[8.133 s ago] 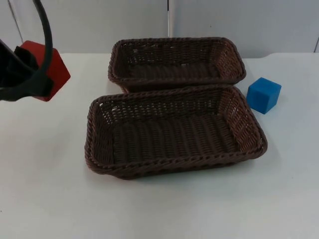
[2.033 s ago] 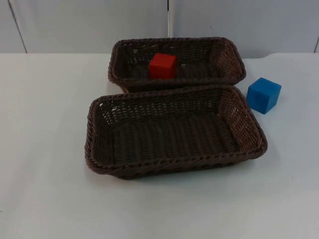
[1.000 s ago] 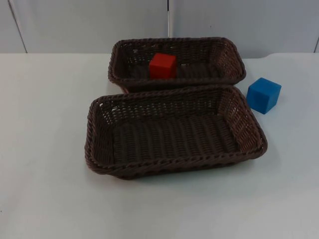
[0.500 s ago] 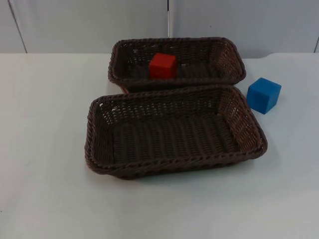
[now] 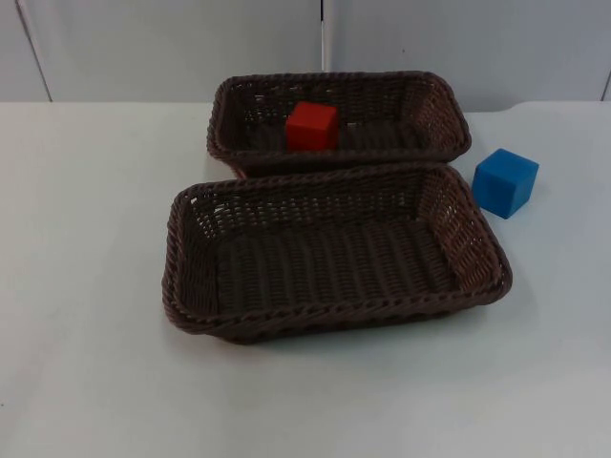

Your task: Pick up one cube with the left hand and place it into the upper basket. Pick up one cube with the right hand and place it into the lower basket.

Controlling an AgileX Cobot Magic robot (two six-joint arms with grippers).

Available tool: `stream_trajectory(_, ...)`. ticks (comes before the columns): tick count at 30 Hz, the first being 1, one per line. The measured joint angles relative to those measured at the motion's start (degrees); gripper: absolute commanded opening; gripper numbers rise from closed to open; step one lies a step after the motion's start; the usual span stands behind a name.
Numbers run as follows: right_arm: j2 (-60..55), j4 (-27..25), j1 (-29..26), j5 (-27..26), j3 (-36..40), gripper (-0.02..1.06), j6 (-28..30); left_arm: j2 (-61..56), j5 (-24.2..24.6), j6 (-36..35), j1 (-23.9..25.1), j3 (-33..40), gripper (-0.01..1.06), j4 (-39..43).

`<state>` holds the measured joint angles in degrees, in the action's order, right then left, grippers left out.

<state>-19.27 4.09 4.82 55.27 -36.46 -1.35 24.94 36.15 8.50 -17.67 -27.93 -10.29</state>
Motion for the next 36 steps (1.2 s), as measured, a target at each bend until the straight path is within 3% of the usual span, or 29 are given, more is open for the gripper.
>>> stream_trajectory(6,-13.09,0.00,0.00,-4.36,-2.84,1.05,0.00,0.00,0.00,0.00,0.00,0.00,0.83,0.00)
stream_trajectory(29,-50.76,-1.14,0.00,-5.48,-20.88,1.05,1.35,-0.08,-0.10,-0.06,0.00,0.00,0.83,0.00)
stream_trajectory(36,-60.54,-4.09,0.00,-7.17,-25.52,1.05,6.80,-0.08,-0.10,-0.06,0.00,0.00,0.83,0.00)
